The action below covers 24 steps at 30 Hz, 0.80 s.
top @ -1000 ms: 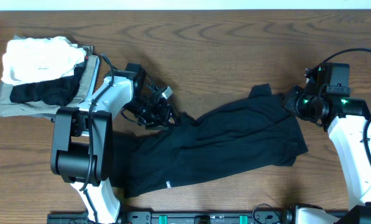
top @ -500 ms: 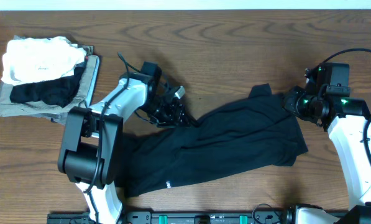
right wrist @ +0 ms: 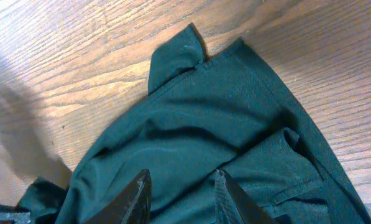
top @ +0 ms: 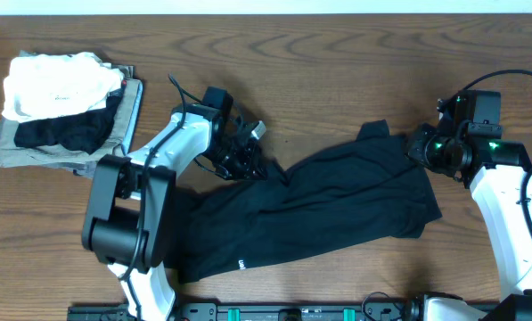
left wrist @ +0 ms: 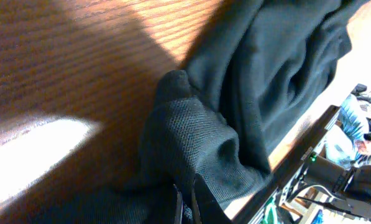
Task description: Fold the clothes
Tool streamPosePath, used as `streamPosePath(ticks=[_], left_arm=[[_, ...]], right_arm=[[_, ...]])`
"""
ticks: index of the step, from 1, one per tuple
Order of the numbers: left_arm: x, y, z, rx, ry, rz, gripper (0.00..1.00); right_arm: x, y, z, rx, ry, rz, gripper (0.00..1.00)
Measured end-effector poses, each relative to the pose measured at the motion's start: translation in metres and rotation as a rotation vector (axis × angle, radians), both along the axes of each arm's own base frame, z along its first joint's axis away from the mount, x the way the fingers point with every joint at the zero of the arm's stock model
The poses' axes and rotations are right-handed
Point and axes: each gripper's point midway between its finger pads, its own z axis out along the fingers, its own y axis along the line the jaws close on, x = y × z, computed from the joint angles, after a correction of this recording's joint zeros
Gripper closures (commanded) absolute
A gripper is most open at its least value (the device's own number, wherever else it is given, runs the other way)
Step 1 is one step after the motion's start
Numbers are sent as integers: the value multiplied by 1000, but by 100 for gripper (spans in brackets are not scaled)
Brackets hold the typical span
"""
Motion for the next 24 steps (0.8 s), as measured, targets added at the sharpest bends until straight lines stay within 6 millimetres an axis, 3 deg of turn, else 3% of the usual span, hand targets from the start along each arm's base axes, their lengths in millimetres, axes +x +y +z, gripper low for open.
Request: streamPosePath(ticks=[7,11,14,18,24], left_arm=[[-11,10,58,24,-111,2,94],[-28,23,77,86,-109,4,94],[-43,34,76,148,-51,6,92],[-52,43,71,204,-4,13,70],[-69,51,64,247,70,11,65]], right_arm=[[1,0,0,-1,-4,0,68],[4,-2,2,-8,-16,-3,68],[6,-3,3,-13,-28,-5,68],[14,-4,7,-22,-67,-9,68],[28,-6,6,-28,-100,-13,68]])
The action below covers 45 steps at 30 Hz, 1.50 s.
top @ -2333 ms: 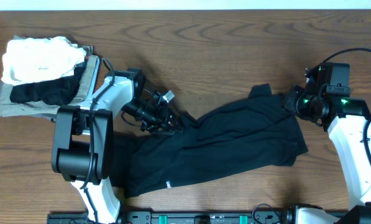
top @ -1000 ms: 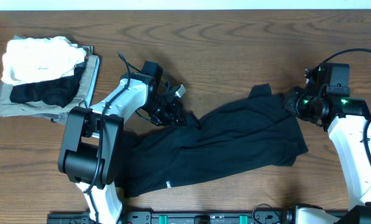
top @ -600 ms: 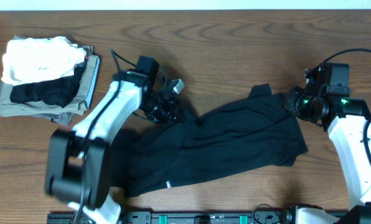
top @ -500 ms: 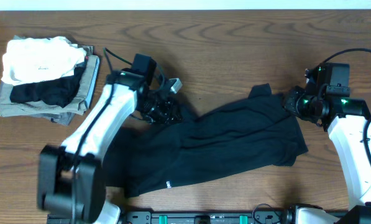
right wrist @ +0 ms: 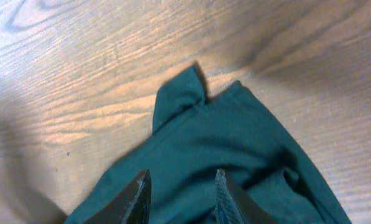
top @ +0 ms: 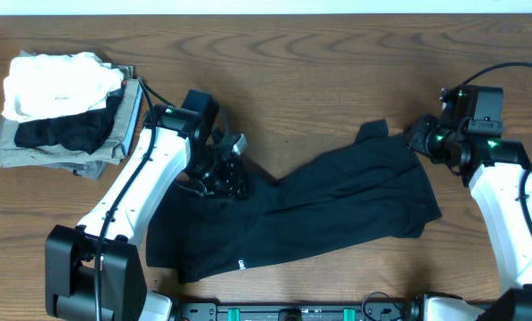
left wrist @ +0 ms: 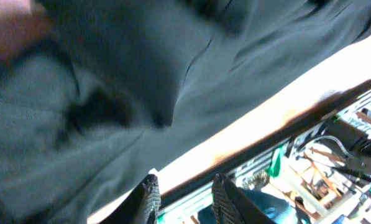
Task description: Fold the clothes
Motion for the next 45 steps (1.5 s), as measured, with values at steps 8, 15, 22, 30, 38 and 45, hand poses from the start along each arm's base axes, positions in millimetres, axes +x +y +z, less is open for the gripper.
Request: streamPosePath(ticks=[8,15,22,30,38,45], left_arm=[[16,14,-17,106,-67,36,53],[33,14,-26,122,-115,57,46],[45,11,-60,141,-72,53,46],[67,-1,-65,80,-145,60,46],[69,-8,-62,38,-150,63,51],[70,-12,-60,14,-156,59,51]], right_arm=[[33,-2,-30,3,-14,-2,68],[46,-1,-65,24,25,2,66],[44,0,-89,34,83,2,65],[45,0,-89,34,81,1,65],[52,0,-85,30,49,1,66],[60,0,-85,28,16,5,67]])
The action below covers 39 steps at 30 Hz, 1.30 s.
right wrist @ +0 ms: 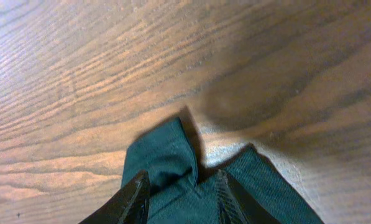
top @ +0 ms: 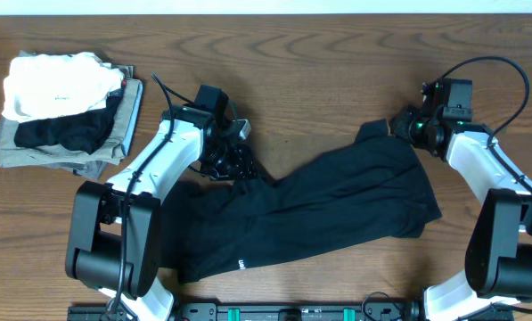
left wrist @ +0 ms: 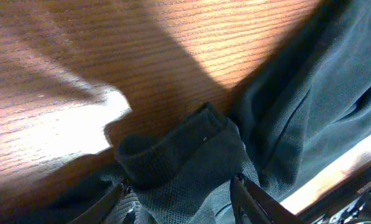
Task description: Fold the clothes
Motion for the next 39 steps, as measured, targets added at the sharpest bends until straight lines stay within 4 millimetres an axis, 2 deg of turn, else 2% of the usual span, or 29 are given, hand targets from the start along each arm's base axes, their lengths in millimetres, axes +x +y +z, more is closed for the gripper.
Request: streamPosePath(ticks=[11,23,28,32,36,39], left_arm=[[0,0,0,0,0,0,51],[0,0,0,0,0,0,51],[0,0,0,0,0,0,51],[0,0,0,0,0,0,51],[0,0,0,-1,0,0,52],[0,0,0,0,2,4,64]], right_arm=[[0,6,-32,1,55,21,67],[-2,7,-42,-4,74,33,67],[0,16,-46,-12,70,71,70],[0,26,-46,-24,67,109,79],[-2,27,-49,-39,82,119,95],[-5,26,-51,-49,96,116,99]])
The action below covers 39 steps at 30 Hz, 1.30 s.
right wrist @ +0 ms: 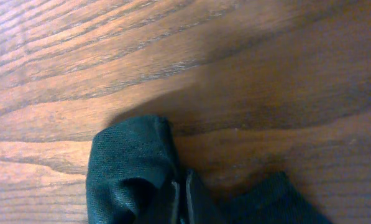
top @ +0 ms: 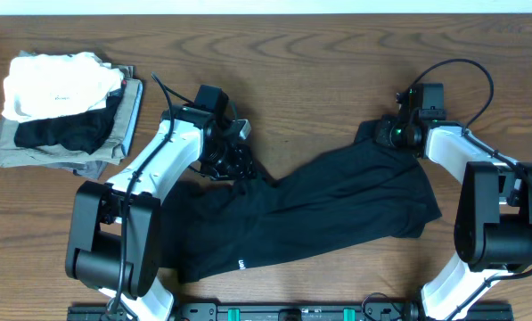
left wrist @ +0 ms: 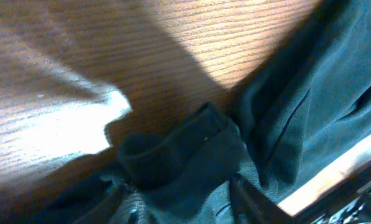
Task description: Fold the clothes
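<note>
A black garment (top: 337, 205) lies crumpled across the middle of the wooden table. My left gripper (top: 237, 163) is at its upper left corner. In the left wrist view this gripper (left wrist: 180, 202) is open, its fingers either side of a folded dark cuff (left wrist: 179, 149). My right gripper (top: 390, 132) is at the garment's upper right tab. In the right wrist view it (right wrist: 182, 202) is shut on the edge of that tab (right wrist: 129, 168), low over the wood.
A pile of folded clothes (top: 65, 107), white over black over grey, lies at the far left of the table (top: 319, 53). A dark rail (top: 274, 312) runs along the front edge.
My right gripper was open over the garment's upper right tab; now it is lower and further left, shut on that tab. The left gripper stays open around the cuff, hardly moved.
First my left gripper was shut on the garment's upper left corner and the right hung open over the right side. Then the left was open, lower left over the cloth. Later it stood open around the cuff. The right neared the tab and now grips it.
</note>
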Tool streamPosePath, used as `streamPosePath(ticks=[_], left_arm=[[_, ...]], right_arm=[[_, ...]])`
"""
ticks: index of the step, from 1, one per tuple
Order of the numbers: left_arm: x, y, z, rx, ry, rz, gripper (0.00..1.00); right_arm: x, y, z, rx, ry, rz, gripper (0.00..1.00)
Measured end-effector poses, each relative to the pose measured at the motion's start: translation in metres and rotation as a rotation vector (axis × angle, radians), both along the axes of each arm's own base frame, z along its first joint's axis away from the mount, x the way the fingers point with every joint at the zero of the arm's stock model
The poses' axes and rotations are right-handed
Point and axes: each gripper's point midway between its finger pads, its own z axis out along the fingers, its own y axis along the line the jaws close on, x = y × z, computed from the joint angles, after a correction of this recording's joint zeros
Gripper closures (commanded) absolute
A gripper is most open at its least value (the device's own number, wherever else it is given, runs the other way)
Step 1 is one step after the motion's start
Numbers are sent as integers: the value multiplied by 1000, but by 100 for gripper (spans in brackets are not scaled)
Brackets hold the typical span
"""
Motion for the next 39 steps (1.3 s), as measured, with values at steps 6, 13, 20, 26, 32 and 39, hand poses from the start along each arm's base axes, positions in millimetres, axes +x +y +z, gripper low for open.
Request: streamPosePath(ticks=[6,13,20,26,32,39], left_arm=[[2,-2,1,-10,-7,-3,94],[20,-2,9,-28,-69,9,94],[53,16,19,-47,-161,73,94],[81,36,24,-59,-249,135,94],[120,41,40,-89,-420,155,94],[155,35,64,-130,-606,145,94]], right_arm=[[-4,-4,1,-23,36,-12,99],[2,-24,14,-59,96,-57,99],[27,-48,43,-96,42,-112,99],[30,-61,48,-101,33,-142,99],[34,-79,52,-99,15,-186,99],[36,-100,56,-101,-3,-231,99]])
